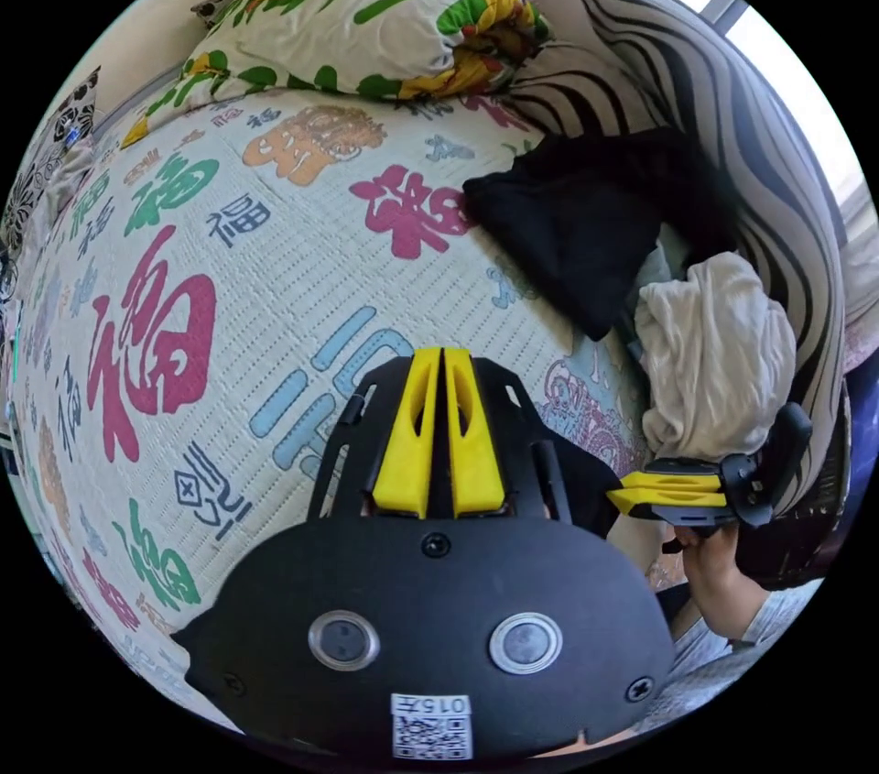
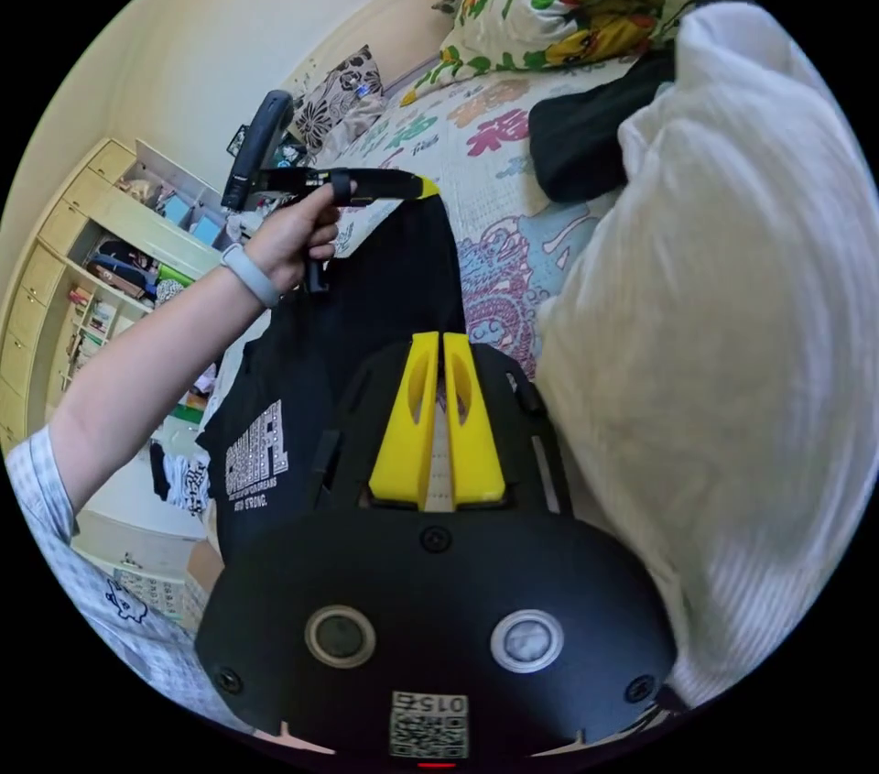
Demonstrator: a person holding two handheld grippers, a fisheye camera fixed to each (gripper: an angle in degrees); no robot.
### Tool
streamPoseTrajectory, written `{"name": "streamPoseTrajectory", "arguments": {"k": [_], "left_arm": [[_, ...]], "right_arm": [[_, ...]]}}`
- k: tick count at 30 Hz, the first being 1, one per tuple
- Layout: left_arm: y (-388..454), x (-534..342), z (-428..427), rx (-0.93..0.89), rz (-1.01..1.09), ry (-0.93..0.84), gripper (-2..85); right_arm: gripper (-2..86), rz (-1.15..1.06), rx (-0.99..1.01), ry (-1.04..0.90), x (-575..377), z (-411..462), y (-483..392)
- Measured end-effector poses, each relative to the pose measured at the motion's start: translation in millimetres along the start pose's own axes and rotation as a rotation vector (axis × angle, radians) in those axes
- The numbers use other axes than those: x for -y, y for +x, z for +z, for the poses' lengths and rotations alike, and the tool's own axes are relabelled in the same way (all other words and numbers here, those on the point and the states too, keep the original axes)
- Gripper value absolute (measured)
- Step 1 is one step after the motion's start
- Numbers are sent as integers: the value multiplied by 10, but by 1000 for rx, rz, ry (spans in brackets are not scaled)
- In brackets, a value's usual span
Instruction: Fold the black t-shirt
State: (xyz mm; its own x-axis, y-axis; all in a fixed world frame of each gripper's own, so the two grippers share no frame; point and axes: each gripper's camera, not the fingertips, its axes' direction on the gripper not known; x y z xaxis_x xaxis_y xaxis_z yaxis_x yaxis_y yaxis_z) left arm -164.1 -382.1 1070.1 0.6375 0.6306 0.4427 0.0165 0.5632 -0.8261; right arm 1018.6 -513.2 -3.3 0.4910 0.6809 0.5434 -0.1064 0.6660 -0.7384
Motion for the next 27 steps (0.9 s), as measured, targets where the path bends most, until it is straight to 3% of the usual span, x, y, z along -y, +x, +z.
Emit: {"name": "streamPoseTrajectory", "arguments": {"k": [10,17,22,27], "left_arm": [[-499,-49,-851,-229,1,255,-6],[-862,-1397,-1755,-316,57,547,-5],[-1129,-2440,-1728,-233,-78,512,-2],[-1431,-3039,-1405,-247,-268,351,21]], "right_arm": [[-1,-124,-68,60,73,-225,-467],[1,-478,-45,46,-211,-281,-1182],[5,-714,-11,-104,-592,162,-1668],[24,-729,17,-383,-828,818,-1814]]}}
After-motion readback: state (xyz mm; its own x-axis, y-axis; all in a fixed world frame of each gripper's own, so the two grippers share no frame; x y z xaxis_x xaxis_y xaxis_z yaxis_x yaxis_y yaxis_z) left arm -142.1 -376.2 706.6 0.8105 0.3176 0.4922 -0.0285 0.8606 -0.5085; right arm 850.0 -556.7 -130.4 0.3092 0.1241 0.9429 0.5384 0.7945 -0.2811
